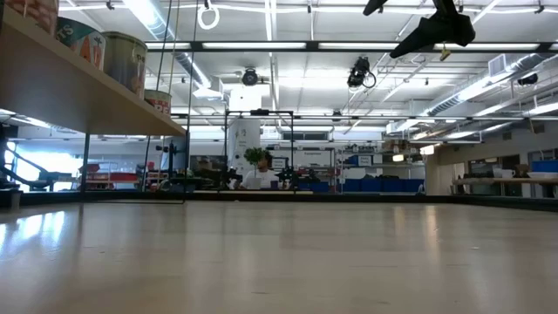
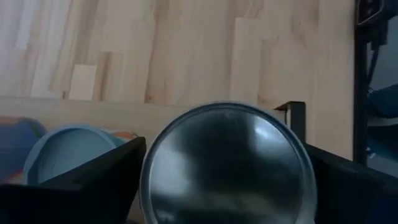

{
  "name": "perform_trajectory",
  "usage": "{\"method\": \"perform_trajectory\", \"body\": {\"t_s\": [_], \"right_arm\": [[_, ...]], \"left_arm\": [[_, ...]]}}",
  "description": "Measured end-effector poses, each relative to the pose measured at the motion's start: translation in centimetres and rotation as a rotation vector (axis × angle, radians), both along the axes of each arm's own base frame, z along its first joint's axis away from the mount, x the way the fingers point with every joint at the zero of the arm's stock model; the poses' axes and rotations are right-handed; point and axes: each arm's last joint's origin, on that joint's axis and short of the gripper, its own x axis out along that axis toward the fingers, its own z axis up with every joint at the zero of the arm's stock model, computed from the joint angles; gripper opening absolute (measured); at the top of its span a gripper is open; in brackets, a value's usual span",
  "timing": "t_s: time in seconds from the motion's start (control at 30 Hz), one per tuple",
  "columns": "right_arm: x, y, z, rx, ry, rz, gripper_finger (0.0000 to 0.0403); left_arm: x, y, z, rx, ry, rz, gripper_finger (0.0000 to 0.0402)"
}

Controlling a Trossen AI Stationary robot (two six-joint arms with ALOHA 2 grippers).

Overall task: Pick and place cans onto a shelf
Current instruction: Put the canned corn on the shelf aligned with the other canned corn, then return to Home Position

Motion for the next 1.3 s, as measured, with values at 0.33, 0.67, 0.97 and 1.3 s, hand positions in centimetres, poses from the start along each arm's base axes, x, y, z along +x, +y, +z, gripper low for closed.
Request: {"method": "perform_trajectory", "body": {"t_s": [0.33,0.67,0.97,1.3], "right_arm": [[0.0,0.1,0.0,0.025,0.003,0.012,0.0364],[0.7,0.5,1.0,-0.150,-0.070,0.098,0.0356],[1.4,0.2,1.7,-0.601,0.053,0.434,0.0348],[2.0,0.1,2.5,-0.988,0.127,0.664,0.0348]], "left_arm": [[-0.9,0.5,4.5,-0.060,-0.090,-0.161,0.0386],[-1.4,1.0,10.6,-0.044,-0.318,-0.443,0.0387],[-0.5,0.9,13.6,0.453,-0.623,-0.693,0.0387],[3.0,1.1,16.3,0.386,-0.993,-0.965,0.0387]]}}
